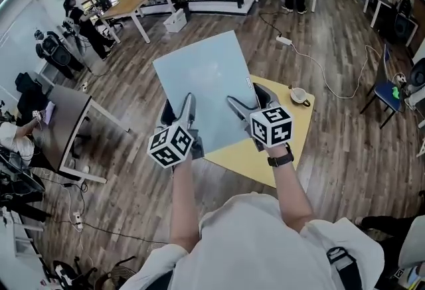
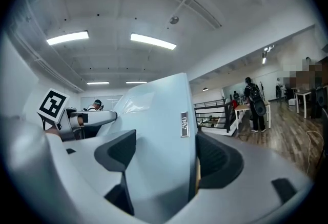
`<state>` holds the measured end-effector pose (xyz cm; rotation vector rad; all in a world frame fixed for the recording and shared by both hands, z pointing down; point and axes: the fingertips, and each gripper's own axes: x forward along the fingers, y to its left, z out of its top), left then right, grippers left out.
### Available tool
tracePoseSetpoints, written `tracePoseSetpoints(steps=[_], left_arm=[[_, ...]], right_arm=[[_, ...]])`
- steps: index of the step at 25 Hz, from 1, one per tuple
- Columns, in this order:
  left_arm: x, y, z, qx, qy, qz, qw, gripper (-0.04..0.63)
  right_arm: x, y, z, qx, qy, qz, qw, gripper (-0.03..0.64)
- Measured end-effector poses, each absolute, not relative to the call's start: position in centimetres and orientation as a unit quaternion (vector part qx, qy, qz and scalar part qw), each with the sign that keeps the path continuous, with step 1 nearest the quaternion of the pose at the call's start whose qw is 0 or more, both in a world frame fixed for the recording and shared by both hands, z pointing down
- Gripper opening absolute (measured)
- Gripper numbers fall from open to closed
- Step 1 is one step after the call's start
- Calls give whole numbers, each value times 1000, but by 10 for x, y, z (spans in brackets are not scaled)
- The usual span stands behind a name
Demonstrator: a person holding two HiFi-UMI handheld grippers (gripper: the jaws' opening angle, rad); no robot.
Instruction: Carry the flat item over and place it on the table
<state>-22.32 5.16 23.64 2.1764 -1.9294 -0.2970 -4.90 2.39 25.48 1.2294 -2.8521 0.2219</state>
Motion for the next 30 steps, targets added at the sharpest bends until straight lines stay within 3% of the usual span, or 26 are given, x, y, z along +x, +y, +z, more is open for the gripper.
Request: tracePoseSetpoints(steps=[11, 20, 30], left_arm=[[-212, -37, 313, 758, -630, -44, 164, 336], [-159, -166, 380, 821, -522, 16, 228, 336], [-148, -252, 432, 846, -458, 64, 267, 336]], right_arm=[[-33, -50, 337, 425, -891, 159, 17, 331], [17, -129, 402, 532, -815, 229, 28, 331], [21, -189, 452, 583, -761, 281, 32, 331]])
